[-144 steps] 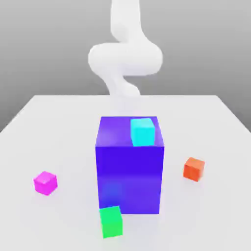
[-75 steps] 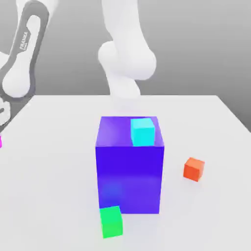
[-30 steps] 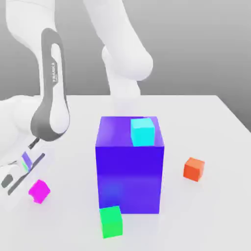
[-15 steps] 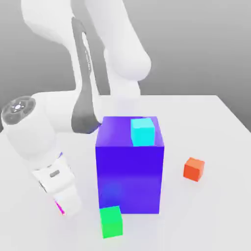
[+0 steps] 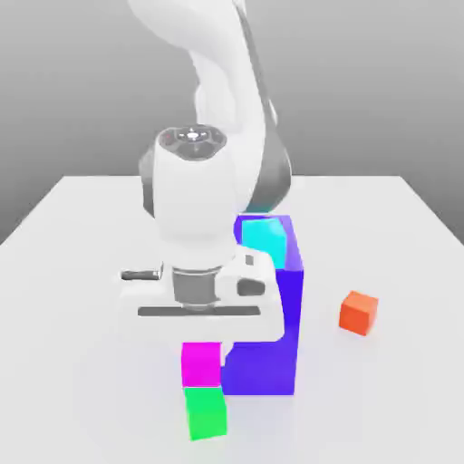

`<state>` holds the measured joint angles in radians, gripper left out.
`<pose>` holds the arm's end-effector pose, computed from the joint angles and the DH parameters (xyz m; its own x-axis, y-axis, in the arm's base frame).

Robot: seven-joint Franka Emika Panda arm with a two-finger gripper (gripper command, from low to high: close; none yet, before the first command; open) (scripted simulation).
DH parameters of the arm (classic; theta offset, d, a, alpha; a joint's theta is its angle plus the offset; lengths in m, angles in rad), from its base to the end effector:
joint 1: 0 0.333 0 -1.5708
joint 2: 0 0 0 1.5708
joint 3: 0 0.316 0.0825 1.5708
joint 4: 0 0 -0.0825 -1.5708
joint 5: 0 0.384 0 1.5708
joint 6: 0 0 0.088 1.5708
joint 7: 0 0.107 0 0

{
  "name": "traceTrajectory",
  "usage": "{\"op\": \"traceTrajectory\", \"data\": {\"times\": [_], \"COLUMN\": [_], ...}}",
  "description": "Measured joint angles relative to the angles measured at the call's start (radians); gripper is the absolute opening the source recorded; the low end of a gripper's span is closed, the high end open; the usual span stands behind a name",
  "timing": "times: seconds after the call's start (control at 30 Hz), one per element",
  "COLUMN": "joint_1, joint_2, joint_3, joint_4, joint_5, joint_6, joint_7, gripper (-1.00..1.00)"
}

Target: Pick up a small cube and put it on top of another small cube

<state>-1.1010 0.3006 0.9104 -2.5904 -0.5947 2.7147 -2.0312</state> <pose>0.4307 -0.0375 0.1927 -0.7164 0.6977 -0.0014 0.6977 0.7164 0.0032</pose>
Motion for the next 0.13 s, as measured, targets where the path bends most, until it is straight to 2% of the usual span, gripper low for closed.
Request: {"op": "traceTrajectory", "data": {"times": [0.03, 0.13], "joint_1": [0.040, 0.040], "joint_2": [0.026, 0.026], "joint_3": [-0.049, -0.049], "joint_4": [0.006, 0.006], "joint_5": [-0.051, -0.051], "joint_6": [0.012, 0.012], "joint_7": [0.036, 0.036], "gripper": [1.00, 1.00]}}
